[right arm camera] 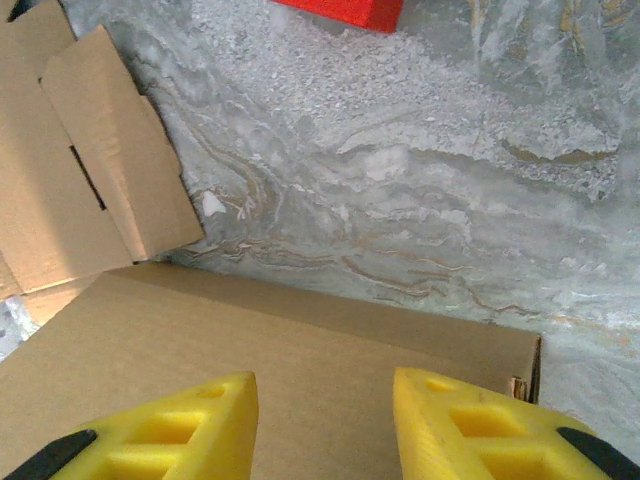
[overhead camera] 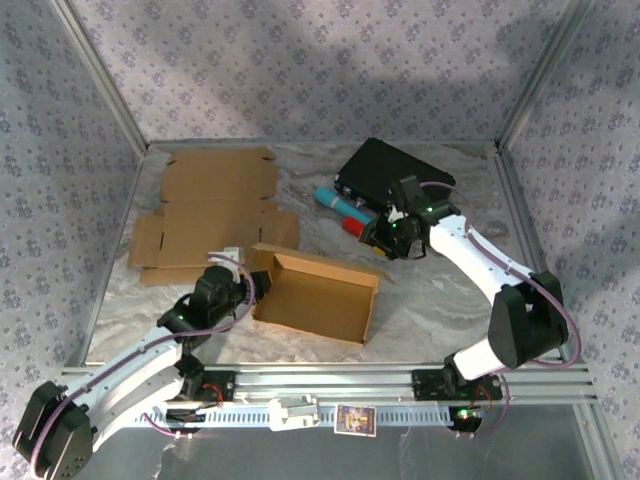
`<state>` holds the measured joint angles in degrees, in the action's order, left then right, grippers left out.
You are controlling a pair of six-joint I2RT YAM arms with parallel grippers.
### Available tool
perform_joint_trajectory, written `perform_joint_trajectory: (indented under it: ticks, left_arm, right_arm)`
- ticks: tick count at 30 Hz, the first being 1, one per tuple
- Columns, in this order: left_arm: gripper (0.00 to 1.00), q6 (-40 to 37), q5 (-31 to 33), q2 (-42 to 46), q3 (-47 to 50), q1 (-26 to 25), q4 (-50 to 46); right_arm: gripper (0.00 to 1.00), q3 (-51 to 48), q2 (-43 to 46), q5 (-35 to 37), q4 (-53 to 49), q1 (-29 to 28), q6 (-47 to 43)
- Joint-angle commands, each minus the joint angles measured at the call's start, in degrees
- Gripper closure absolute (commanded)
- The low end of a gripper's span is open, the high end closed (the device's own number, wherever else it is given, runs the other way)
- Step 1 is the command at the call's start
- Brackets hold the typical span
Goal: Fold the paper box
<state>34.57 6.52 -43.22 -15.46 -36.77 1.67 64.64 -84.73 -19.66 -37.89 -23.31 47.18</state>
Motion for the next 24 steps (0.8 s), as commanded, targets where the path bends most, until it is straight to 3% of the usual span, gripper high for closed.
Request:
perform_joint_trajectory:
  ticks: [1,9,14,17,21,23,24]
  left_arm:
    - [0.41,1.47,-1.51,0.12,-2.20,-0.19,-4.69]
    - [0.38,6.99,-1.98,6.43,-5.73,-0.31,-12.58]
    - [0.45,14.41,-2.33,8.54,-13.61,-0.40,-21.85]
    - [0.49,19.40,1.04,7.29,-22.86,-0.40,-32.59]
    - [0.51,18.99,9.23,1.24,-38.74,0.28,-42.49]
    - [0.49,18.77,8.54,-4.02,-44.82,3.42,-44.08]
    - [0.48,19.08,4.96,-7.45,-47.67,7.00,-44.82]
  right_arm:
    - [0.59,-0.68,0.78,1.81,0.14,-0.85,1.02]
    - [0.59,0.14,1.71,3.74,-1.56,-0.84,2.08]
    - [0.57,0.66,1.93,3.60,-2.69,0.24,3.22]
    - [0.57,1.62,1.76,3.07,-3.67,0.78,4.00]
    - [0.56,2.43,1.99,2.97,-5.53,0.81,5.27]
    - [0.56,2.08,2.35,3.19,-5.51,0.42,5.55]
    - [0.56,1.86,2.54,3.26,-5.40,0.30,5.63]
